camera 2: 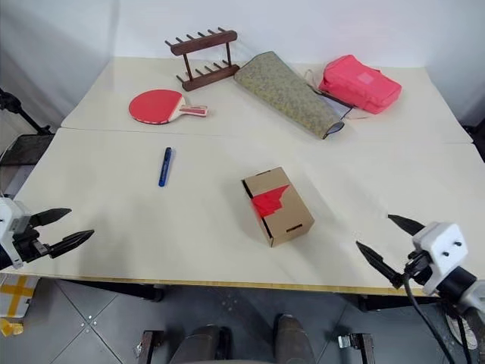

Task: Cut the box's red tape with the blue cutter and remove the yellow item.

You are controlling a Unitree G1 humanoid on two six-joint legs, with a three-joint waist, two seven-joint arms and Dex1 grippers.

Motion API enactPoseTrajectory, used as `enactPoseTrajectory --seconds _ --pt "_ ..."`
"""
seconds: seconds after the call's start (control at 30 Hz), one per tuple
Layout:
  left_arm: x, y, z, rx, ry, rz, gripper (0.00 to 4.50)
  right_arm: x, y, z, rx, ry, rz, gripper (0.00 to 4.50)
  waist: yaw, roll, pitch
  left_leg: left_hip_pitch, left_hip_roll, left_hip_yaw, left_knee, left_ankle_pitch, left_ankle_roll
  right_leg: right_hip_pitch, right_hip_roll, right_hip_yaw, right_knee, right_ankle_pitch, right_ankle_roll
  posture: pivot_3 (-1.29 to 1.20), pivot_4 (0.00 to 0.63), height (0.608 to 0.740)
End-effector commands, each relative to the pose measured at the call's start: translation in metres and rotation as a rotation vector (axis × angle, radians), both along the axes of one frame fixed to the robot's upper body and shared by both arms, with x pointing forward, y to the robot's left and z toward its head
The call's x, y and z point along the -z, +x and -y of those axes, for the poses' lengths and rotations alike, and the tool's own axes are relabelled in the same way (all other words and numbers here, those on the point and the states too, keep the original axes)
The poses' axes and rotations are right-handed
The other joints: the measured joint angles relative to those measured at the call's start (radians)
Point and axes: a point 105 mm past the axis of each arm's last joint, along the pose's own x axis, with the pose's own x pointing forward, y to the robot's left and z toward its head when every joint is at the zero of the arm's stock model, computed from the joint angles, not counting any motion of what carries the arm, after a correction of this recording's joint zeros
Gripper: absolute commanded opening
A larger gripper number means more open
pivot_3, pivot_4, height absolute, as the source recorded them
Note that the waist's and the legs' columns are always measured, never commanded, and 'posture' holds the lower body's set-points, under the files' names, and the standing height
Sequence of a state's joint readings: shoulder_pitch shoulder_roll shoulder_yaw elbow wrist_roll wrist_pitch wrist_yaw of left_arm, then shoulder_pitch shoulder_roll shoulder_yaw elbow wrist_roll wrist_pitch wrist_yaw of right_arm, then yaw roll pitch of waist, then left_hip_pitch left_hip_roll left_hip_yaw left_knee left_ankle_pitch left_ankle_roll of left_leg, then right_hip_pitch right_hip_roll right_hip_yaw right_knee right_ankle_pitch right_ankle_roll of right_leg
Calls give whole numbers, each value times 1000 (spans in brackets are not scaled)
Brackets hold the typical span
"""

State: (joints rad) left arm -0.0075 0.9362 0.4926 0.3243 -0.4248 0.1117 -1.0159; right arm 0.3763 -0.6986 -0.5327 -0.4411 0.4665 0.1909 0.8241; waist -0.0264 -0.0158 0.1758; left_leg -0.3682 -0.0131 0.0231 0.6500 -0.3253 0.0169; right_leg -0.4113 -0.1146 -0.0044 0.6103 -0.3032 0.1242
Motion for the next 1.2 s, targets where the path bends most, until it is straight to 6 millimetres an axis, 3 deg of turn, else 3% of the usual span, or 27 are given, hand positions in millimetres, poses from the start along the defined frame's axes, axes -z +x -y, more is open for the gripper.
enactPoseTrajectory --seconds 0.03,0.13,0.23,0.37,0.43,0.47,0.6,0.63,0.73,0.8,1.03,1.13,1.2 --pt "-11 1 9 20 -38 42 4478 -6 0 -7 -28 -10 41 4500 1 0 0 0 0 0 0 0 0 0 0 0 0 0 0 0 150 740" --pt "-20 11 38 111 -124 60 4478 -8 -3 -17 -74 21 32 4500 3 0 0 0 0 0 2 0 0 1 0 0 0 0 0 0 150 740" --pt "-31 39 87 255 -121 122 3892 -8 -10 -36 -147 38 -16 3906 27 0 0 0 0 -2 4 0 0 2 -1 -3 0 0 0 0 150 740" --pt "-39 72 141 409 -115 161 2605 -2 -12 -53 -191 10 -67 2554 43 0 0 -2 -1 -3 12 0 -2 3 1 -7 2 1 1 0 150 740" --pt "-37 106 195 503 -110 174 1940 11 -11 -67 -230 -35 -138 1836 53 0 0 -2 -2 -1 15 1 -3 3 2 -10 3 2 2 0 150 740" --pt "-36 116 212 529 -93 172 1626 14 -11 -71 -244 -54 -150 1471 56 -1 0 -2 -3 0 17 2 -2 4 5 -12 5 2 3 0 150 740" --pt "-36 150 253 533 -29 186 316 29 -10 -79 -260 -123 -223 10 49 -2 1 -4 -10 4 21 2 5 3 1 -10 8 6 9 0 150 740" --pt "-37 155 257 524 -29 189 41 31 -9 -79 -259 -140 -227 0 46 -3 2 -4 -10 6 22 1 7 3 1 -10 8 6 10 0 150 740" --pt "-35 154 305 656 -13 178 14 31 9 -76 -148 -117 -212 0 39 -6 3 -4 -8 12 25 -1 10 1 1 -12 8 7 11 0 150 740" --pt "-31 149 324 725 -6 170 14 29 18 -76 -104 -110 -201 0 49 -6 4 -7 -8 12 30 -2 11 1 -1 -15 7 7 12 0 150 740" --pt "-6 114 336 977 -57 52 14 19 37 -73 -57 -110 -157 0 46 -6 4 -9 -7 14 32 -5 12 0 -1 -16 3 9 15 0 150 740" --pt "-4 102 331 1032 -85 12 14 15 48 -62 -19 -156 -136 0 49 -6 4 -9 -6 15 32 -6 13 1 -2 -16 3 9 15 0 150 740" --pt "-4 82 322 1115 -111 -16 14 7 63 -47 34 -196 -96 0 48 -6 4 -9 -7 15 33 -6 13 1 -2 -16 2 9 15 0 150 740"
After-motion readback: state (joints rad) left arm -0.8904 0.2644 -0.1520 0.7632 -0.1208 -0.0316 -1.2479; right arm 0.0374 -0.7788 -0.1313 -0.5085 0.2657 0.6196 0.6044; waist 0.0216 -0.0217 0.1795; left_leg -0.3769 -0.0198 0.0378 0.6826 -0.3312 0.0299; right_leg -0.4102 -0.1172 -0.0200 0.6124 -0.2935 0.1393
